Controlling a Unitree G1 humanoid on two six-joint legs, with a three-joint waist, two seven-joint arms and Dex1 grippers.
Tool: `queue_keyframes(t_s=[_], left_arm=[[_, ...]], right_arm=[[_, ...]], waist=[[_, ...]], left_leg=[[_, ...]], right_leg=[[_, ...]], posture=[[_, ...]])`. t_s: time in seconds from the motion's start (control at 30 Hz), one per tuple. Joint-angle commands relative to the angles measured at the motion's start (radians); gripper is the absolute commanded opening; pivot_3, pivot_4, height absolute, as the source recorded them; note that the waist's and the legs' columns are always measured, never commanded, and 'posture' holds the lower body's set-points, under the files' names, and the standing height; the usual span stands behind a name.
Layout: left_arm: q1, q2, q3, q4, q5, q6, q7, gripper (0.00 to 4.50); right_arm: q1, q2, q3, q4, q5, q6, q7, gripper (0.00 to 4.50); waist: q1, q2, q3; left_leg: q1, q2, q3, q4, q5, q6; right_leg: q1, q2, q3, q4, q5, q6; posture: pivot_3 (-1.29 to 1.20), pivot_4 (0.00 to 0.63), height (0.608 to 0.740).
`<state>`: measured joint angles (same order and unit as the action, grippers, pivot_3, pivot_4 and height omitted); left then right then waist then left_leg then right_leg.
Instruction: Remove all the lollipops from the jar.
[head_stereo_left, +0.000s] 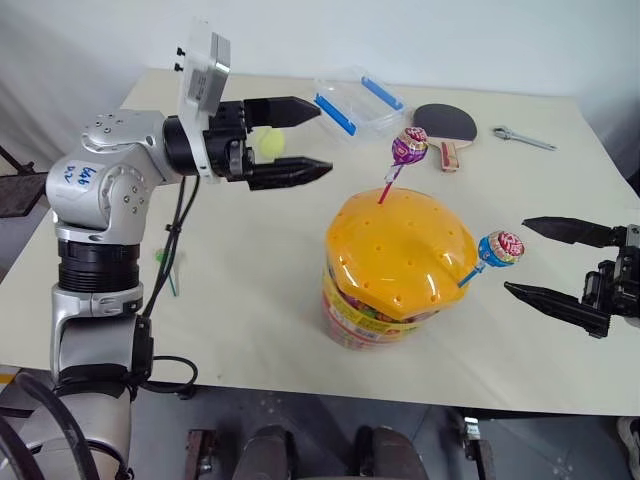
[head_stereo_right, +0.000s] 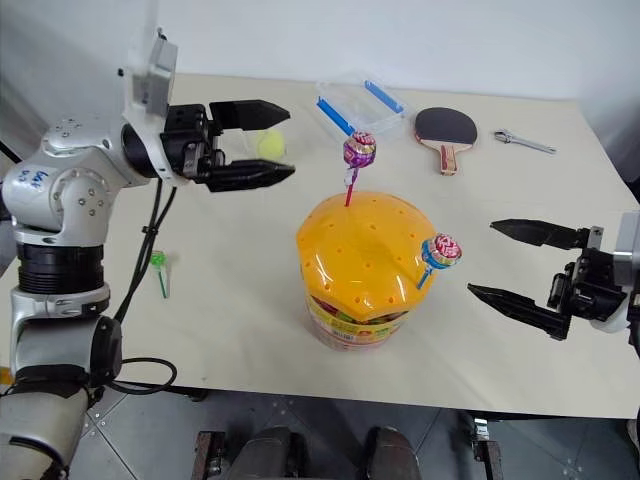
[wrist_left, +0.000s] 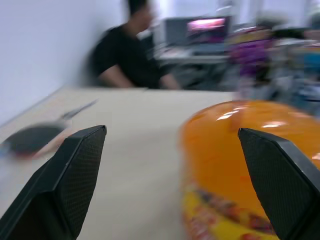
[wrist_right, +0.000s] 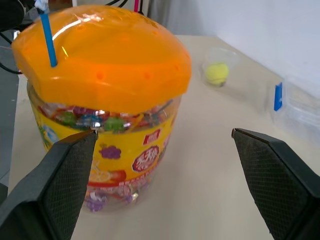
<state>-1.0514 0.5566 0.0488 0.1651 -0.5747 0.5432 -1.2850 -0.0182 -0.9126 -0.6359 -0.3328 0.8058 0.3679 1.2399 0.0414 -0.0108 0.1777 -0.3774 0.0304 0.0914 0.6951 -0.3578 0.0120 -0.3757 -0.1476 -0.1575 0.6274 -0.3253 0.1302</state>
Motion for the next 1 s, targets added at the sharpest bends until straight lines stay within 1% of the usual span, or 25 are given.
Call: queue_keyframes(t_s=[0.03, 0.17, 0.27, 0.5, 0.53, 0.57, 0.77, 0.87, 0.9, 1.0], left_arm=[[-0.04, -0.024, -0.017, 0.054, -0.022, -0.084, -0.132, 4.47], [-0.102, -0.101, -0.07, 0.155, 0.016, -0.162, -0.202, 4.47], [-0.145, -0.147, -0.096, 0.212, 0.035, -0.197, -0.238, 4.47], [-0.212, -0.224, -0.127, 0.299, 0.1, -0.264, -0.206, 4.47], [-0.216, -0.234, -0.128, 0.309, 0.107, -0.27, -0.199, 4.09], [-0.221, -0.243, -0.132, 0.317, 0.114, -0.265, -0.194, 3.9], [-0.239, -0.26, -0.137, 0.312, 0.123, -0.242, -0.185, 2.09], [-0.262, -0.27, -0.12, 0.303, 0.112, -0.224, -0.157, 1.2], [-0.271, -0.272, -0.11, 0.295, 0.105, -0.217, -0.146, 0.84], [-0.297, -0.277, -0.084, 0.274, 0.086, -0.193, -0.113, 0.03]], right_arm=[[0.015, 0.007, -0.052, -0.045, 0.017, -0.023, -0.015, 4.5], [0.045, 0.014, -0.076, -0.068, 0.027, -0.024, -0.027, 4.5], [0.058, 0.018, -0.1, -0.08, 0.052, -0.02, -0.028, 4.5], [0.082, 0.02, -0.117, -0.096, 0.058, -0.023, -0.054, 4.5], [0.085, 0.022, -0.116, -0.101, 0.059, -0.023, -0.059, 4.5], [0.088, 0.024, -0.115, -0.106, 0.059, -0.023, -0.065, 4.5], [0.095, 0.029, -0.116, -0.122, 0.059, -0.024, -0.088, 4.5], [0.088, 0.025, -0.109, -0.119, 0.058, -0.024, -0.095, 4.5], [0.084, 0.023, -0.106, -0.118, 0.058, -0.025, -0.097, 4.5], [0.073, 0.018, -0.098, -0.112, 0.057, -0.024, -0.101, 4.5]], waist=[[0.0, 0.0, 0.0], [0.014, 0.0, 0.0], [0.013, 0.0, 0.0], [0.008, 0.0, 0.0], [0.007, 0.0, 0.0], [0.007, 0.0, 0.0], [0.009, 0.0, 0.0], [0.01, 0.0, 0.0], [0.01, 0.0, 0.0], [0.008, 0.0, 0.0]], left_leg=[[0.0, 0.0, 0.0, 0.0, 0.0, 0.0], [-0.002, 0.0, -0.001, 0.003, -0.001, 0.001], [-0.002, -0.001, -0.001, 0.004, -0.002, 0.003], [-0.002, -0.001, -0.001, 0.004, -0.002, 0.003], [-0.002, -0.001, -0.001, 0.004, -0.002, 0.003], [-0.002, -0.001, -0.001, 0.004, -0.002, 0.003], [-0.002, -0.001, -0.001, 0.004, -0.002, 0.004], [-0.003, -0.001, -0.001, 0.004, -0.002, 0.004], [-0.003, -0.001, -0.001, 0.004, -0.002, 0.004], [-0.003, -0.001, -0.001, 0.004, -0.002, 0.004]], right_leg=[[0.0, 0.0, 0.0, 0.0, 0.0, 0.0], [0.0, 0.0, 0.0, 0.0, 0.0, 0.0], [0.0, -0.001, 0.0, 0.0, 0.001, 0.002], [0.0, -0.001, 0.0, 0.0, 0.001, 0.002], [0.0, -0.001, 0.0, 0.0, 0.001, 0.002], [0.0, -0.001, 0.0, 0.0, 0.001, 0.002], [0.0, -0.001, 0.0, 0.0, 0.001, 0.002], [0.0, -0.001, 0.0, -0.001, 0.001, 0.002], [0.0, -0.001, 0.0, -0.001, 0.001, 0.002], [0.0, -0.001, 0.0, -0.001, 0.001, 0.002]], posture=[[0.0, 0.15, 0.74], [0.0, 0.15, 0.74], [0.0, 0.15, 0.74], [0.0, 0.15, 0.74], [0.0, 0.15, 0.74], [0.0, 0.15, 0.74], [0.0, 0.15, 0.74], [0.0, 0.15, 0.74], [0.0, 0.15, 0.74], [0.0, 0.15, 0.74]])
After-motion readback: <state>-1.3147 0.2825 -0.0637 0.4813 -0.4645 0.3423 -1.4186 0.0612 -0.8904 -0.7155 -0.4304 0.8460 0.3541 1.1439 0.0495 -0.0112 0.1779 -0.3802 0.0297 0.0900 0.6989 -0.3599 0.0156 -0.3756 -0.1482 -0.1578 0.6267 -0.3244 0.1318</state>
